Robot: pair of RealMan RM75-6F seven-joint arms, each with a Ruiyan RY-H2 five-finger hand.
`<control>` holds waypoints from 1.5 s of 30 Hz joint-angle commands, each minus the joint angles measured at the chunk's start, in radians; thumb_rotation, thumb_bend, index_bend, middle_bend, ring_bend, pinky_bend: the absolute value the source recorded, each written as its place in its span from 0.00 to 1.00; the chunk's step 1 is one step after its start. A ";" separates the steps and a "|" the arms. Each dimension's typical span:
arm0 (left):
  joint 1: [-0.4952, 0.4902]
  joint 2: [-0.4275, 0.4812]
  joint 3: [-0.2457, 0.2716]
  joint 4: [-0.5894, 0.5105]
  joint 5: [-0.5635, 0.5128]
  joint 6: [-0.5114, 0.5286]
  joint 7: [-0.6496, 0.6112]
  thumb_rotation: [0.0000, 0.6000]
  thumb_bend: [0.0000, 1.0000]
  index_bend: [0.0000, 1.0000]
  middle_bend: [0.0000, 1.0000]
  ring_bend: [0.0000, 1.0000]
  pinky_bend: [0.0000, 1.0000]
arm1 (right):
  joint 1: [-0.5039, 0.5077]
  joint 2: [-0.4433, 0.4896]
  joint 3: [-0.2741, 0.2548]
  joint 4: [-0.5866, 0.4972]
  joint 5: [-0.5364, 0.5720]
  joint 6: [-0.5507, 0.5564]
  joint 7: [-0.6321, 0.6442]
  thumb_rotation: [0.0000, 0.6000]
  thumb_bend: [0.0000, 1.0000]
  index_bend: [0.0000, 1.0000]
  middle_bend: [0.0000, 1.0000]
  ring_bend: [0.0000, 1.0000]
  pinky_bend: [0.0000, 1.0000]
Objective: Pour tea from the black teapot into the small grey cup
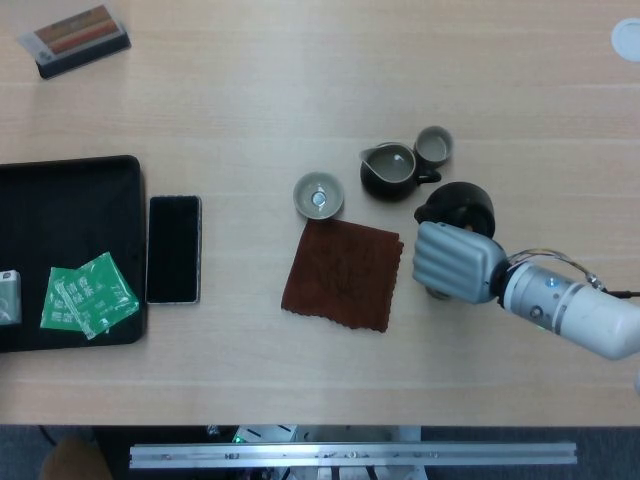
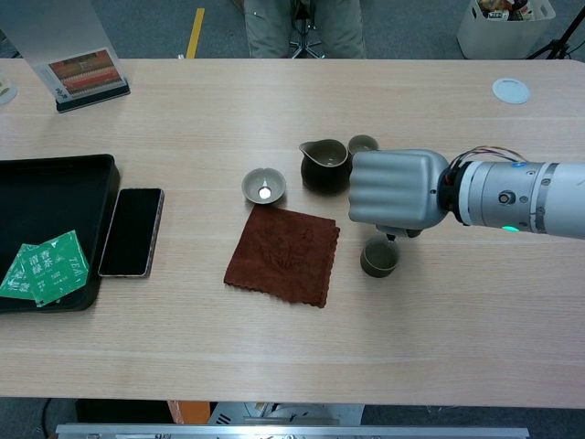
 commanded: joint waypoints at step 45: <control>-0.026 0.023 0.002 -0.057 0.006 -0.041 0.060 1.00 0.39 0.27 0.30 0.23 0.21 | -0.196 0.062 0.106 0.081 -0.020 0.108 0.606 0.66 0.47 1.00 0.93 0.85 0.40</control>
